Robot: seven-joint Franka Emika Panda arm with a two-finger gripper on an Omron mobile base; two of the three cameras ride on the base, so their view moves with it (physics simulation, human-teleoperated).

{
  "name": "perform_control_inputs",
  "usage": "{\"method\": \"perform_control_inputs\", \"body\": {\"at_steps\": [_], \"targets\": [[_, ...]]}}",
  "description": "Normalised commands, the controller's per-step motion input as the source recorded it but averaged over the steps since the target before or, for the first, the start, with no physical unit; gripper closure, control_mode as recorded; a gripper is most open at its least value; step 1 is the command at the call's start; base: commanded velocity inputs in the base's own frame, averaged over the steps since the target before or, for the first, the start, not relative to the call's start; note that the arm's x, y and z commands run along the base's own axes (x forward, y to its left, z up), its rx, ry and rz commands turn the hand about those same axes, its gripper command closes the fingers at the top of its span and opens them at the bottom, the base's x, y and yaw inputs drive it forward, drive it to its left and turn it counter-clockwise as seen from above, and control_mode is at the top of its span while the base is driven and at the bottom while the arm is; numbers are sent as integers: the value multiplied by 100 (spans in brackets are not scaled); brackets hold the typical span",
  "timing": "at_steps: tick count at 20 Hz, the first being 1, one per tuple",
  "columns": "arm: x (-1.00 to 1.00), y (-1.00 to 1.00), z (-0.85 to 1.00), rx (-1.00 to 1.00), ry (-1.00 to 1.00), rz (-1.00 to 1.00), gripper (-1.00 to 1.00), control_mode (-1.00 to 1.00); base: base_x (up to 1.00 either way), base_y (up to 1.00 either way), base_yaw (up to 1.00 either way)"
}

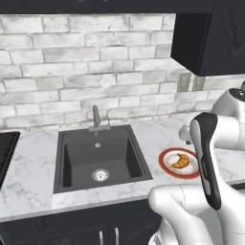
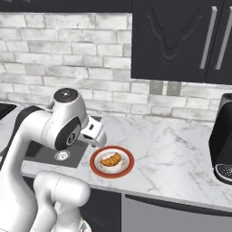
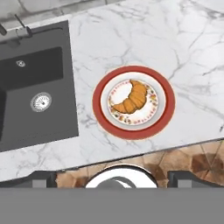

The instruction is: Pick the croissant and place it on the pan. Then turn on the stove to warm the croissant.

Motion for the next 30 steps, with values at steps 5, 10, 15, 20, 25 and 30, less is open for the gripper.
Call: {"method": "perform_control_inputs", "body": {"at_steps": [5,10,15,20,25,30], "targets": [[18,0,-13,0,26,-7,-100,-100,0,0,0],[14,-3,-30,0,18,-5,-100,-100,0,0,0],[7,-13,-45,0,3,-5,-100,-100,0,0,0],[3,-17,-39,0,0,-7,-100,-100,0,0,0],[8,-9,-22,1,0,-12,-100,-100,0,0,0],[16,-1,-2,4,0,-21,-100,-100,0,0,0]]}}
